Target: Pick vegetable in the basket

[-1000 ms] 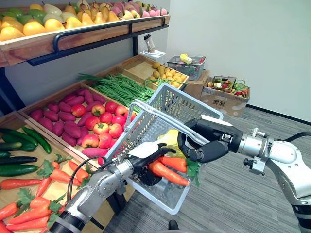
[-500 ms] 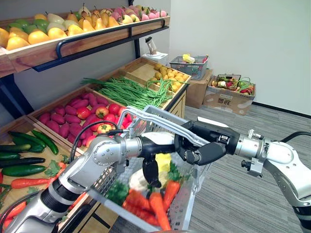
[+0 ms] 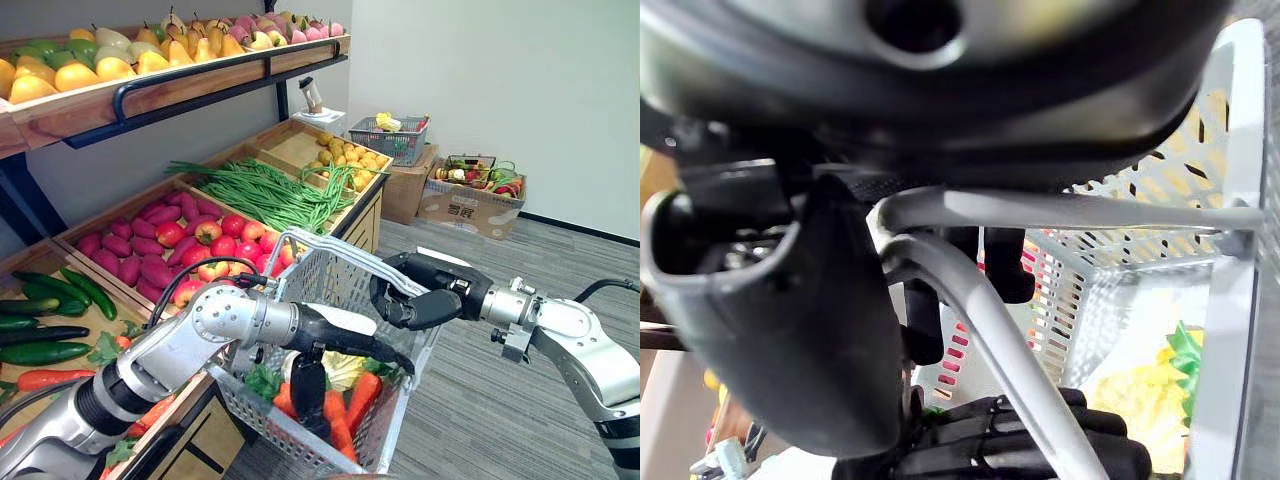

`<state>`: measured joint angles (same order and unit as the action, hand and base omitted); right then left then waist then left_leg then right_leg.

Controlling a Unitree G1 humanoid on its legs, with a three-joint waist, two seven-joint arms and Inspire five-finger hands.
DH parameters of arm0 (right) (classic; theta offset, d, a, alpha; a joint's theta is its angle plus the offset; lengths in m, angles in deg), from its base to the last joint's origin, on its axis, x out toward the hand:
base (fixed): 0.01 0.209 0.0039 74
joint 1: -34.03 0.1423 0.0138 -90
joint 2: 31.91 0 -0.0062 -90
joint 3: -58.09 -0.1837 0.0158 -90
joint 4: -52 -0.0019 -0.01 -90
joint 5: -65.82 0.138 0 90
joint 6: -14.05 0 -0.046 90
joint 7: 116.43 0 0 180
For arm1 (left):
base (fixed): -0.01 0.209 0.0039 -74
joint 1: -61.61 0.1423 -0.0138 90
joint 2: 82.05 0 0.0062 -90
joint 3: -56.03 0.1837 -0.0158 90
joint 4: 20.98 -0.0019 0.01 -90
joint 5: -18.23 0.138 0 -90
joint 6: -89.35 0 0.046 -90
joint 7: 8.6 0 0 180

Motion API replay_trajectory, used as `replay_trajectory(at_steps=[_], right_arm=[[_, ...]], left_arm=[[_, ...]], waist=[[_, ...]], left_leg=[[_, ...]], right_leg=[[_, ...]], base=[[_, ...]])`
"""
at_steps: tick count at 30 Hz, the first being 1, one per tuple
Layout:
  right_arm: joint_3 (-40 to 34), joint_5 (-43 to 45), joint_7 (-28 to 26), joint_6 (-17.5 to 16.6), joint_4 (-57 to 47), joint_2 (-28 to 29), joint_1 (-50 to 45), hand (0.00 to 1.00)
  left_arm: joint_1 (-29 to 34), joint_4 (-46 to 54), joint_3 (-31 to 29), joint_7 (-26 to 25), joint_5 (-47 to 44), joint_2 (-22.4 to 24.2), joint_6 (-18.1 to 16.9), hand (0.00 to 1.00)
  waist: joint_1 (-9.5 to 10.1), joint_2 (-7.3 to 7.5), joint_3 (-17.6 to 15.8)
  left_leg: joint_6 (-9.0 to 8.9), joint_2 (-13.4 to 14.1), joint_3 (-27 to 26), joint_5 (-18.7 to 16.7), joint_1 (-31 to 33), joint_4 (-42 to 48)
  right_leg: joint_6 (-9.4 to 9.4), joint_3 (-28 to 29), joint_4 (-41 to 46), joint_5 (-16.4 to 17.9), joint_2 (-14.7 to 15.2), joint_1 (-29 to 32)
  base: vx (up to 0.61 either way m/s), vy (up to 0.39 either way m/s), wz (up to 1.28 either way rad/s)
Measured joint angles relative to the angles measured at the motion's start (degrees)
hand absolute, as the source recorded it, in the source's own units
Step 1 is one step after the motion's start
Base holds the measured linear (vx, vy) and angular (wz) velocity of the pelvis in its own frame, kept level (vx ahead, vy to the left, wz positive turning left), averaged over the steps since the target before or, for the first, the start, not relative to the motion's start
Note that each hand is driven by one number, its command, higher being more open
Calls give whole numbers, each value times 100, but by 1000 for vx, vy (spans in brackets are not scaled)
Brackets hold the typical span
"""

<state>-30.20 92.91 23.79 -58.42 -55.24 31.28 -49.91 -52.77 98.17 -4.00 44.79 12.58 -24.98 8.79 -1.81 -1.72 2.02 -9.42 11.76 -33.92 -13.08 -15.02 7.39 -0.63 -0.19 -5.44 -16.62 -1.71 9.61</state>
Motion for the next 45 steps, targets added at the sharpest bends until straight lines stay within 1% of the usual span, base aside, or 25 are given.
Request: replay_trajectory(at_steps=[2, 3, 4, 5, 6, 7, 8, 10, 12, 13, 15, 17, 18, 21, 22, 24, 26, 28, 31, 32, 35, 38, 39, 42, 45], right_arm=[[-135, 0, -1, -3, 3, 58, -4, 0], [-277, -2, 0, -3, 18, 150, -22, 0], [-365, -10, 0, -15, 19, 215, -28, 0], [-544, -2, 2, -61, 18, 308, -81, 0], [-703, 0, 8, -94, 23, 376, -79, 0], [-802, -2, 19, -118, 35, 436, -78, 0], [-970, -8, 75, -167, 59, 499, -80, 0], [-1152, -12, 222, -186, 79, 574, -94, 0], [-1439, -26, 296, -186, 109, 809, -282, 0], [-1531, -27, 305, -187, 108, 872, -372, 0], [-1908, -76, 412, -192, 108, 1152, -782, 0], [-2091, -255, 496, -190, 108, 1310, -1027, 0], [-2167, -333, 545, -190, 108, 1376, -1177, 0], [-2307, -490, 550, -178, 136, 1378, -1379, 0], [-2347, -503, 564, -176, 251, 1369, -1392, 0], [-2420, -497, 619, -176, 414, 1371, -1392, 0], [-2483, -496, 640, -176, 563, 1371, -1390, 0], [-2482, -495, 637, -176, 680, 1381, -1391, 0], [-2483, -496, 674, -176, 828, 1588, -1406, 0], [-2483, -495, 685, -176, 853, 1792, -1448, 0], [-2494, -491, 811, -175, 920, 2142, -1552, 0], [-2494, -478, 1005, -134, 927, 2419, -1709, 0], [-2494, -471, 1093, -134, 946, 2513, -1769, 0], [-2494, -442, 1277, -134, 1145, 2665, -1821, 0], [-2492, -409, 1371, -136, 1400, 2755, -1819, 0]], left_arm=[[64, -3, -231, -317, -538, -124, 2, 100], [132, 4, -524, -530, -1183, -108, 9, 100], [169, 18, -711, -610, -1545, -83, 42, 100], [222, 63, -1123, -724, -2096, 6, 191, 100], [352, 149, -1541, -879, -2348, 53, 332, 100], [384, 150, -1732, -963, -2437, 68, 360, 100], [454, 81, -2145, -1185, -2570, 167, 371, 100], [577, -168, -2877, -1709, -2662, 435, 360, 100], [833, -626, -3908, -2297, -2648, 725, 270, 100], [943, -708, -4165, -2408, -2638, 782, 215, 100], [1499, -839, -4993, -2796, -2632, 993, -95, 100], [1948, -837, -5465, -2899, -2632, 1192, -319, 100], [2226, -835, -5705, -2903, -2632, 1328, -408, 100], [2657, -834, -6022, -2891, -2623, 1682, -441, 100], [2798, -836, -6130, -2912, -2623, 1856, -441, 100], [2854, -837, -6259, -2963, -2627, 2070, -443, 100], [2855, -842, -6383, -3125, -2637, 2236, -486, 100], [2853, -901, -6535, -3370, -2691, 2406, -677, 100], [2867, -1199, -6942, -3815, -3499, 2835, -880, 100], [2939, -1375, -7284, -4109, -3784, 3173, -963, 100], [3121, -1826, -7839, -4904, -3888, 3667, -1178, 100], [3292, -2697, -8326, -5895, -3875, 4045, -1653, 100], [3315, -3079, -8533, -6343, -3874, 4198, -1850, 100], [3442, -4070, -8983, -7204, -3748, 4547, -2424, 100], [3562, -4947, -9288, -7613, -3758, 4693, -2770, 100]], waist=[[1, 24, -23], [32, -31, -57], [37, -101, -95], [19, -79, -146], [37, -102, -135], [64, -119, -145], [124, -140, -162], [154, -151, -186], [159, -128, -205], [160, -115, -215], [162, -1, -295], [177, 95, -357], [192, 122, -381], [203, 109, -395], [214, 81, -412], [266, 27, -445], [311, -14, -468], [312, -23, -464], [314, -19, -461], [317, -14, -463], [324, 37, -471], [397, 105, -479], [419, 139, -459], [494, 203, -415], [590, 218, -398]], left_leg=[[9, 2, -9, -7, -1, -17], [51, 90, -26, -1, 13, -75], [78, 179, -22, 3, 23, -102], [68, 155, 58, 3, 17, -78], [65, 171, 76, 15, 17, -46], [44, 185, 93, 30, 32, -25], [33, 186, 129, 47, 48, -15], [15, 188, 167, 63, 97, -2], [18, 198, 198, 68, 103, 5], [19, 197, 206, 68, 104, 5], [55, 179, 235, 45, 116, 0], [68, 160, 249, 34, 130, -3], [70, 164, 262, 36, 146, -14], [43, 141, 345, 54, 204, -25], [37, 124, 376, 64, 207, -36], [29, 91, 467, 95, 221, -99], [80, 43, 532, 133, 231, -158], [128, 2, 674, 164, 266, -193], [134, -39, 824, 161, 319, -198], [151, -66, 863, 151, 333, -205], [271, -102, 971, 80, 408, -174], [278, -105, 1073, 76, 471, -166], [277, -101, 1143, 77, 525, -144], [235, -94, 1312, 99, 617, -108], [224, -100, 1410, 105, 623, -118]], right_leg=[[-38, -54, -4, 75, -4, 3], [-199, -211, 19, 292, -23, 7], [-192, -300, 87, 347, -4, 30], [-64, -321, 534, 383, 9, 98], [19, -334, 425, 321, -38, 48], [45, -345, 301, 254, -42, -15], [110, -343, 117, 135, -52, -88], [114, -353, 24, 77, -50, -109], [94, -383, 21, 95, -41, -119], [94, -389, 19, 96, -38, -123], [88, -407, 0, 103, -36, -135], [55, -408, -7, 134, -15, -135], [-18, -411, -7, 182, -9, -133], [-42, -428, -1, 142, 33, -112], [25, -428, 14, 95, 48, -111], [48, -444, 19, 77, 70, -90], [53, -467, 20, 72, 114, -83], [52, -520, 20, 71, 168, -82], [38, -586, 18, 70, 228, -82], [6, -591, 13, 75, 256, -81], [-106, -633, -11, 122, 314, -78], [-228, -657, -11, 198, 343, -77], [-237, -706, -10, 191, 367, -72], [-168, -816, 12, 149, 413, -80], [-157, -863, 14, 143, 435, -102]], base=[[-85, 26, -2], [-75, -5, 0], [-57, 6, 15], [-11, 28, 15], [11, 36, 15], [0, 0, 0], [0, 0, 0], [-25, 8, 4], [-58, 23, 6], [-62, 28, 4], [-80, 37, 6], [-75, 53, 5], [-60, 55, 8], [-19, 59, 15], [21, 92, 12], [17, 101, 9], [-7, 92, 10], [-25, 62, 17], [-70, 68, 17], [-91, 63, 7], [-118, 54, 12], [-73, 36, 15], [-42, 36, 26], [6, 52, 29], [31, 71, 16]])
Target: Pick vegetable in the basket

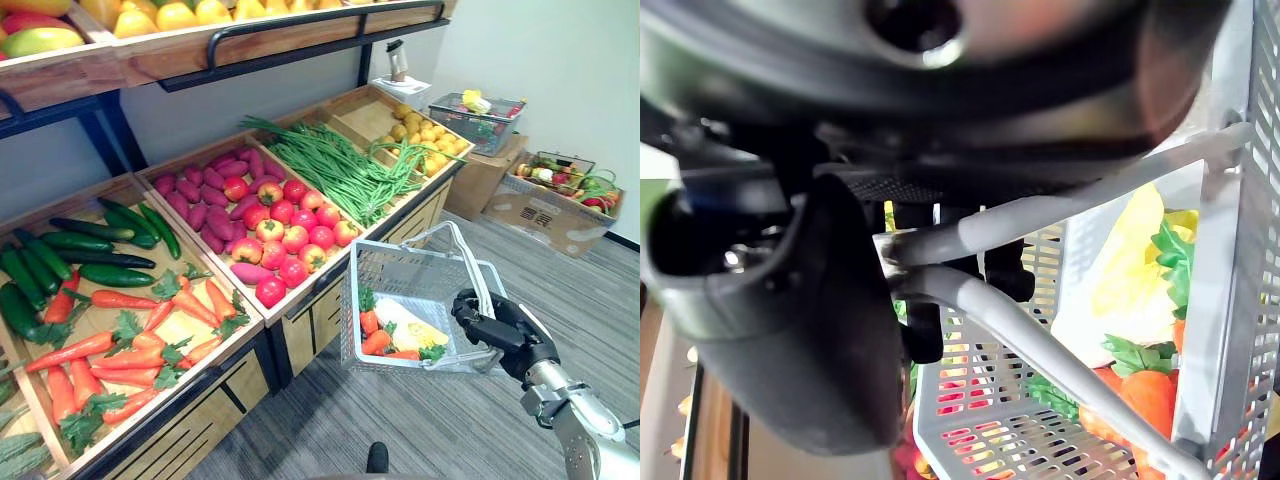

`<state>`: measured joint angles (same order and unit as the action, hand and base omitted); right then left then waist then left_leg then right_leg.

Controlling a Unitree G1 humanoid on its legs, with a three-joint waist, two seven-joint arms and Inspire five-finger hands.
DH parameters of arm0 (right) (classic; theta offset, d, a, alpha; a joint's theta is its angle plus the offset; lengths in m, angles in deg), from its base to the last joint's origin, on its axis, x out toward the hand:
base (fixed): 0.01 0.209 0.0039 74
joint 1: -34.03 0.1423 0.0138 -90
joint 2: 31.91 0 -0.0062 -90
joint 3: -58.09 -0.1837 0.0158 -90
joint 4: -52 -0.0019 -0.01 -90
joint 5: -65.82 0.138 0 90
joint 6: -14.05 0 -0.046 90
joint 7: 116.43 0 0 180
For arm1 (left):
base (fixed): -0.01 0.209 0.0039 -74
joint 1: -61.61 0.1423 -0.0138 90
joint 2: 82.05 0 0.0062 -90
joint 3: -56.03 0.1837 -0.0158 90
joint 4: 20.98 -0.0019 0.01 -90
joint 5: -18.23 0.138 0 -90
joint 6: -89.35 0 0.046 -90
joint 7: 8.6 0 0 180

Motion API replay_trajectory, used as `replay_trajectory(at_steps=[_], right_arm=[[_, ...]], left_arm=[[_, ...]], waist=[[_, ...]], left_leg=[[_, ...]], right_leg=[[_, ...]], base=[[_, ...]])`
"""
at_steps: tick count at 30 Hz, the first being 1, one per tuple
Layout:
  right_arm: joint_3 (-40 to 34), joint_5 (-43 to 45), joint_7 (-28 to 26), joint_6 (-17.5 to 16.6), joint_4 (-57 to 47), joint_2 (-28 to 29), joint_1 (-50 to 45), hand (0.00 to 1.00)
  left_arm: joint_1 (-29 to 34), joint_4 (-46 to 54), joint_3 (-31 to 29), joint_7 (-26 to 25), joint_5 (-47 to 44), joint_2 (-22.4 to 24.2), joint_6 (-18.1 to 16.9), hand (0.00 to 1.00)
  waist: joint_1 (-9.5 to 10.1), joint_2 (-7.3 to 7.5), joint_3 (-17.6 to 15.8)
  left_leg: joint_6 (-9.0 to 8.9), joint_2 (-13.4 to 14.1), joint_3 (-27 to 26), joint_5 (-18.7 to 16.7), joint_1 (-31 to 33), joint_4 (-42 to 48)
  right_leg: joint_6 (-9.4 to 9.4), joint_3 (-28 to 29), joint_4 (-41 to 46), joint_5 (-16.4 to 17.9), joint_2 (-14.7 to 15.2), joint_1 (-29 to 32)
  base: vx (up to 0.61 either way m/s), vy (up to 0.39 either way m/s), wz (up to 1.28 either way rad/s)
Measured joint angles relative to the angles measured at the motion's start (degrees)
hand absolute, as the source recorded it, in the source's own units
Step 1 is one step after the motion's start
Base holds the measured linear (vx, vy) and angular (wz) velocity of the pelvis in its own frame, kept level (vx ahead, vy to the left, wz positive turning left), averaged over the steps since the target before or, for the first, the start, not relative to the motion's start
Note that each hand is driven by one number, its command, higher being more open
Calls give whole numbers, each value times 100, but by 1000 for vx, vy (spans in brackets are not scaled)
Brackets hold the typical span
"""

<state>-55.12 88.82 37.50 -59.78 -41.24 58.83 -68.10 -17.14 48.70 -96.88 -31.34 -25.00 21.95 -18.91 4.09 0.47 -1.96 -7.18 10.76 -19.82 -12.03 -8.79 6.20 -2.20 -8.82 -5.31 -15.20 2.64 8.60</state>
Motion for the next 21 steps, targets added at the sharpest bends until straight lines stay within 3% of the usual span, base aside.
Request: replay_trajectory(at_steps=[2, 4, 9, 14, 18, 21], right_arm=[[73, 151, 13, -1, 340, 2, 38, 0], [201, 196, 16, -4, 615, 3, 151, 0], [635, 203, 72, -11, 1335, 23, 457, 0], [939, 222, 243, -18, 1596, 26, 517, 0], [939, 241, 373, -18, 1957, 26, 796, 0], [958, 241, 460, -18, 2098, 26, 844, 0]], left_arm=[[99, -981, -203, -13, -140, 7, -411, 100], [143, -1688, -315, 93, -581, -14, -534, 100], [101, -3069, -264, 159, -697, -7, -546, 100], [147, -3524, 1027, 351, 287, 233, -294, 100], [139, -3652, 2466, 804, 465, 477, -9, 100], [128, -3744, 3065, 922, 614, 554, 167, 100]], waist=[[81, 8, 7], [75, 7, 7], [53, 171, 7], [-35, 167, -97], [-189, -83, -260], [-213, -171, -292]], left_leg=[[1, -38, 54, 0, 3, -26], [2, -91, 90, 1, 8, -25], [66, -199, 148, -44, 14, -7], [91, -294, 176, -82, 7, -4], [68, -315, 193, -113, -1, 23], [64, -302, 369, -139, -17, 7]], right_leg=[[-1, -13, -5, 1, 43, -14], [-3, -11, -20, 2, 98, -15], [-69, 31, -28, 16, 198, -30], [-80, 162, -25, 18, 259, -25], [-114, 222, -25, 36, 259, -15], [-132, 244, -23, 56, 215, -2]], base=[[-5, 81, 13], [-44, 77, 6], [-92, 58, 1], [-83, 51, -3], [-13, 47, -5], [39, 20, -8]])
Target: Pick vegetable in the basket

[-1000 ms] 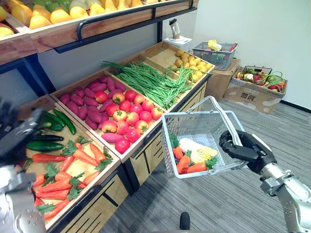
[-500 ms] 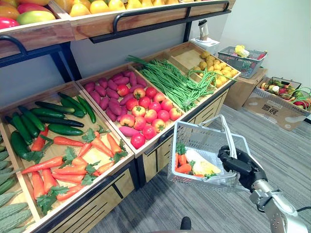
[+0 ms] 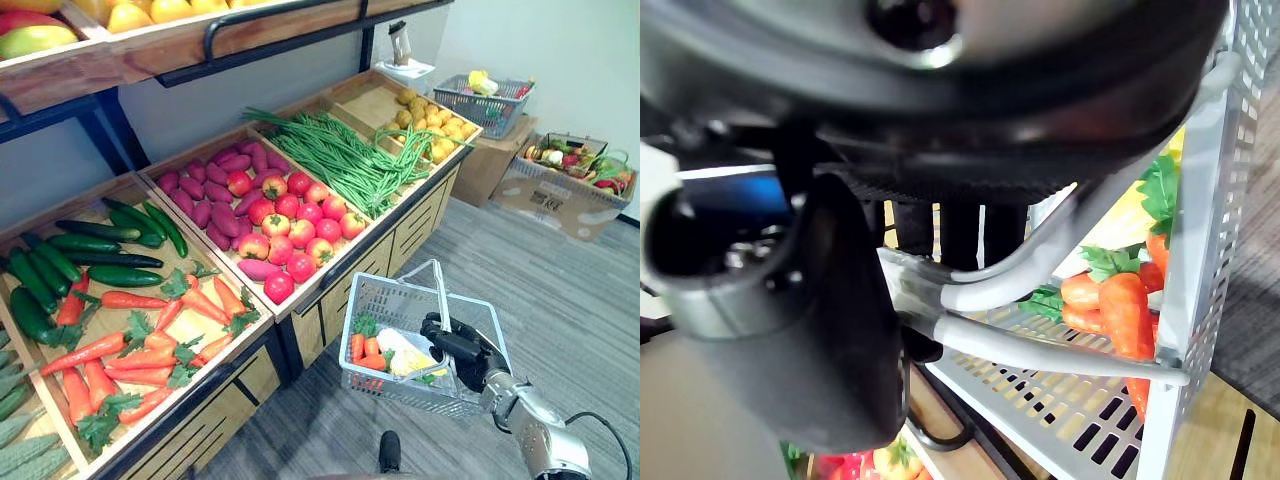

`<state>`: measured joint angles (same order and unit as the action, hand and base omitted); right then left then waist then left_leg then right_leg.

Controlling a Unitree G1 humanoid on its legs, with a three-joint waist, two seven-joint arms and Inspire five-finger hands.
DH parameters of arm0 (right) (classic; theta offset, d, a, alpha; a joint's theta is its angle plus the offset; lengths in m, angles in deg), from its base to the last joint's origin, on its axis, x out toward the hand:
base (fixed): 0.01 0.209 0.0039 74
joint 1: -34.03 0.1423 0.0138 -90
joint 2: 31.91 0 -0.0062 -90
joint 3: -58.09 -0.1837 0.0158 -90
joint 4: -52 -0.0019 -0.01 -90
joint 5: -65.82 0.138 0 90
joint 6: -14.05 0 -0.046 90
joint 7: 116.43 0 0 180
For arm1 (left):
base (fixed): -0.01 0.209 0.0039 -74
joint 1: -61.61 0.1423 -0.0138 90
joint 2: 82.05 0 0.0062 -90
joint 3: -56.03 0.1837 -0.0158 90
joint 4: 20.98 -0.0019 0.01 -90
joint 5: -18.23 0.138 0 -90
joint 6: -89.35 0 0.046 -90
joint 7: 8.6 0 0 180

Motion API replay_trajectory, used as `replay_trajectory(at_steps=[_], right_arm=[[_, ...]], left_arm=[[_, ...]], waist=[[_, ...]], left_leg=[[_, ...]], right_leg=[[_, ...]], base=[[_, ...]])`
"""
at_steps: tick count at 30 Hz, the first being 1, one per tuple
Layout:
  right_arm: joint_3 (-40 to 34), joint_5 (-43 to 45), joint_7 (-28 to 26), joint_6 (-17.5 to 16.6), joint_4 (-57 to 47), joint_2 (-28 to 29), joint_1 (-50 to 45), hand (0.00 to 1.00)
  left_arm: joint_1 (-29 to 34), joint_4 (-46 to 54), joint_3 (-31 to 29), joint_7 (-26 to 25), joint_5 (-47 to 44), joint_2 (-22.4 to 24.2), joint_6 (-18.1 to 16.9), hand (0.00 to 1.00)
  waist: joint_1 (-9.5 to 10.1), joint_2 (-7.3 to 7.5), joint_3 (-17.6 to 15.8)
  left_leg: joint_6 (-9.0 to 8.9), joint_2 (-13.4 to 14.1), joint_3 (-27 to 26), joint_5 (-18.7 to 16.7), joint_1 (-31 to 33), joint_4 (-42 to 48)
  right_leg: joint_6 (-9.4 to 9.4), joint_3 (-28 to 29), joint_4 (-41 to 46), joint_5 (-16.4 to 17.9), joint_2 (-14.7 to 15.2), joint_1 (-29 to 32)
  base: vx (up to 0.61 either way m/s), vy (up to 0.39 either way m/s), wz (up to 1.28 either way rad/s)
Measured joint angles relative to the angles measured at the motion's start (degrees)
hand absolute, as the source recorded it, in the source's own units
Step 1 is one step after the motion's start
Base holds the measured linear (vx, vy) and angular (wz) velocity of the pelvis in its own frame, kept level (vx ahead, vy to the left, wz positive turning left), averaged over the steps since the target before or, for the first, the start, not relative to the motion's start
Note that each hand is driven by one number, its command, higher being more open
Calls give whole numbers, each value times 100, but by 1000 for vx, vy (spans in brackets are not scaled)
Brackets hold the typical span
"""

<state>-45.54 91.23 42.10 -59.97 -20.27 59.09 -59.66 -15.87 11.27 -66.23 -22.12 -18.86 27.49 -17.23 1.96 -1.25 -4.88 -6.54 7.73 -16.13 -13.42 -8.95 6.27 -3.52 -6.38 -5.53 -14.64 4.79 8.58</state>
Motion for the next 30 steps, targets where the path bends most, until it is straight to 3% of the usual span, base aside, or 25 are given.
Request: replay_trajectory(at_steps=[6, 9, 15, 22, 30], right_arm=[[190, 179, 234, -28, 315, 212, 1, 0], [190, 182, 263, -157, 657, 308, 1, 0], [196, 184, 269, -284, 1333, 438, -170, 0], [252, 215, 333, -546, 1340, 682, -357, 0], [243, 425, 470, -845, 731, 841, -1026, 0]], left_arm=[[-11, -122, 706, 367, 191, -180, 1186, 100], [-55, -122, 1029, 616, 201, -346, 1570, 100], [-203, -156, 1410, 782, 270, -476, 1585, 100], [-294, -225, 1616, 841, 473, -535, 1453, 100], [-458, -221, 1979, 857, 1711, -842, 1440, 100]], waist=[[-94, 73, -71], [-110, 69, -94], [-200, 17, -180], [-311, 52, -264], [-600, 222, -402]], left_leg=[[-14, 12, 110, -41, -120, -79], [-2, -1, 76, -69, -188, -107], [3, -11, -30, -111, -244, -118], [-46, -3, -367, -168, -453, -166], [-37, -107, -1159, -350, -751, -46]], right_leg=[[-42, 47, 0, 30, -48, -51], [-57, 89, -1, 43, -52, -83], [-69, 194, -2, 45, -74, -73], [-83, 497, -3, 32, -206, -65], [-112, 1200, 29, -168, -427, 54]], base=[[29, 23, -5], [-4, 27, -7], [-14, 12, -9], [-8, -8, -24], [9, 1, -54]])
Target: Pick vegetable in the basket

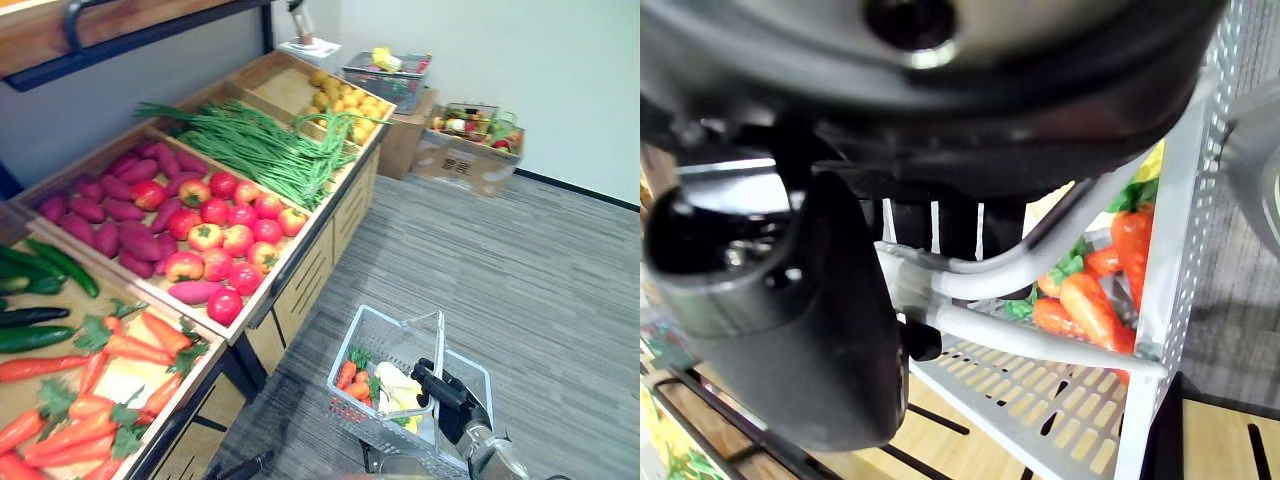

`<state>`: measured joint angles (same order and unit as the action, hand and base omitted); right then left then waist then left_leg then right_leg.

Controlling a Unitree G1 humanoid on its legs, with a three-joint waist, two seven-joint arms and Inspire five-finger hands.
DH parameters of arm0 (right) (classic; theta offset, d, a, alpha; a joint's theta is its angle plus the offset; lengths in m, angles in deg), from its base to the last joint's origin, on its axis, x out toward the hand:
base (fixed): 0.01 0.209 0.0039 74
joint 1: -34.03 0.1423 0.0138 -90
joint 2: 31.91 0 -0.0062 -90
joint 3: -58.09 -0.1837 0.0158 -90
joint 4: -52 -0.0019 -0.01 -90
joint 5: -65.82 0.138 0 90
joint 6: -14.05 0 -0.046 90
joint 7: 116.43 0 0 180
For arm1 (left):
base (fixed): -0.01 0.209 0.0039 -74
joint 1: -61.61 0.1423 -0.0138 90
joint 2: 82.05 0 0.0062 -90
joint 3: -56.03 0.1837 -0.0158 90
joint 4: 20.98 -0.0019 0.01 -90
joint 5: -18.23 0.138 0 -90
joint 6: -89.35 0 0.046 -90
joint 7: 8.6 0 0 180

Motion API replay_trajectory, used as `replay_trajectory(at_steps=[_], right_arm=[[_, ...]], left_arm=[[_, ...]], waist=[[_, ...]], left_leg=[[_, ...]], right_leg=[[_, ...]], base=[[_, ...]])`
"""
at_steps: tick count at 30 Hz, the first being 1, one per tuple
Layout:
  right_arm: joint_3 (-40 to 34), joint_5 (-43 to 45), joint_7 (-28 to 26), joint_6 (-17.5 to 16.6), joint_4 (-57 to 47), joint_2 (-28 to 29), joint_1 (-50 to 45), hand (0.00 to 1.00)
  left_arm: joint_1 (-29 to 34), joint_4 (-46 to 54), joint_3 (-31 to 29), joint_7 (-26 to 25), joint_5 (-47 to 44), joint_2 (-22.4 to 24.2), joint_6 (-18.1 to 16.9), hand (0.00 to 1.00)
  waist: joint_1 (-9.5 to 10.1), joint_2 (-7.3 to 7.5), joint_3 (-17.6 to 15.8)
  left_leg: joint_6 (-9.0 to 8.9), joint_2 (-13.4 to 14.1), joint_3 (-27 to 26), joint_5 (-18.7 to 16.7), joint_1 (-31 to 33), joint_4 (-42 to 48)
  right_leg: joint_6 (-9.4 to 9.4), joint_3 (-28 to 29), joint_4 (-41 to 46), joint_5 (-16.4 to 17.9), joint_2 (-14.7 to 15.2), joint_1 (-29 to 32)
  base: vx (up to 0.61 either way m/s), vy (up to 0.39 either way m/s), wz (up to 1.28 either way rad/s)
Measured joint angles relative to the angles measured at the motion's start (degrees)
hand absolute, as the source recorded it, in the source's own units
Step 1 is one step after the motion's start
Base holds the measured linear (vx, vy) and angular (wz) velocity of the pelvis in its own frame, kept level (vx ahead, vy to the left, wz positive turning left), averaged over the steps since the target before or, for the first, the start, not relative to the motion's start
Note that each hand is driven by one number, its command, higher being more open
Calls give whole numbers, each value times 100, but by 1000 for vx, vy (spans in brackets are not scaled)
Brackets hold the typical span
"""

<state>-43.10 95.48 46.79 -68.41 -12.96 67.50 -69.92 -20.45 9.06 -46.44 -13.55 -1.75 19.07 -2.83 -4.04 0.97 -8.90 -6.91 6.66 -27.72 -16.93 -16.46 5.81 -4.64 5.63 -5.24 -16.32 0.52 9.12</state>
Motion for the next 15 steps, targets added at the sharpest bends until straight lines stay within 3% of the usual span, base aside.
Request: replay_trajectory(at_steps=[1, 2, 3, 4, 5, 6, 9, 11, 13, 15], right_arm=[[4, 20, -3, -1, -64, 14, -88, 0], [9, 93, -14, 3, -65, 19, -131, 0], [12, 206, -17, 2, -62, 18, -110, 0], [28, 204, -23, 1, -53, 14, -59, 0], [161, 200, -33, -11, -45, -6, 22, 0], [319, 202, -92, -39, 1, -24, 27, 0], [650, 203, -113, -176, 124, -59, 242, 0], [695, 203, -75, -179, 225, -68, 462, 0], [700, 202, -5, -162, 268, -71, 611, 0], [681, 201, 32, -150, 278, -102, 618, 0]], left_arm=[[-27, 1, 8, -10, 61, -49, -1, 100], [-34, 5, 3, -17, 44, -107, -8, 100], [-51, 5, 0, -38, 34, -142, -7, 100], [-50, 10, 3, -58, 26, -154, -10, 100], [-17, 9, 0, -98, 9, -188, -8, 100], [59, 9, -17, -131, -20, -273, -7, 100], [123, 17, -43, -189, 0, -251, -50, 100], [116, 8, -202, -199, 50, -143, -56, 100], [132, -1, -248, -172, 50, 52, -120, 100], [123, -13, -321, -29, 48, 84, -184, 100]], waist=[[-18, 35, -36], [-43, 73, -48], [-47, 16, -81], [-33, -57, -122], [-16, 18, -110], [20, 80, -92], [68, 76, -60], [62, -7, -41], [91, -41, -20], [113, 19, -18]], left_leg=[[11, 10, -90, -28, -39, 76], [31, 53, -272, -52, -60, 186], [34, 190, -498, -51, -52, 323], [35, 308, -588, -51, -48, 398], [54, 394, -728, -64, -65, 589], [61, 372, -850, -73, -119, 821], [61, 677, -1160, -71, -149, 1316], [-7, 812, -1312, -31, -204, 1389], [-164, 936, -1367, 263, -98, 1834], [-48, 1071, -1261, 343, 113, 2343]], right_leg=[[43, 13, -2, 6, -25, -13], [324, -232, 2, 174, -45, -6], [733, -866, 87, 525, -66, 25], [884, -1195, 261, 727, -70, 102], [1117, -1860, 1063, 924, 35, 340], [1111, -2299, 1395, 880, 204, 382], [1106, -2809, 1631, 1081, 82, 401], [1083, -2736, 1641, 1095, -110, 426], [1089, -2593, 1568, 1100, -205, 404], [1093, -2476, 1391, 1101, -139, 265]], base=[[-13, 3, -56], [-6, -15, -83], [9, -34, -87], [54, -24, -106], [117, 1, -104], [136, 24, -105], [182, -59, -75], [189, -86, -60], [176, -88, -59], [118, -142, -17]])
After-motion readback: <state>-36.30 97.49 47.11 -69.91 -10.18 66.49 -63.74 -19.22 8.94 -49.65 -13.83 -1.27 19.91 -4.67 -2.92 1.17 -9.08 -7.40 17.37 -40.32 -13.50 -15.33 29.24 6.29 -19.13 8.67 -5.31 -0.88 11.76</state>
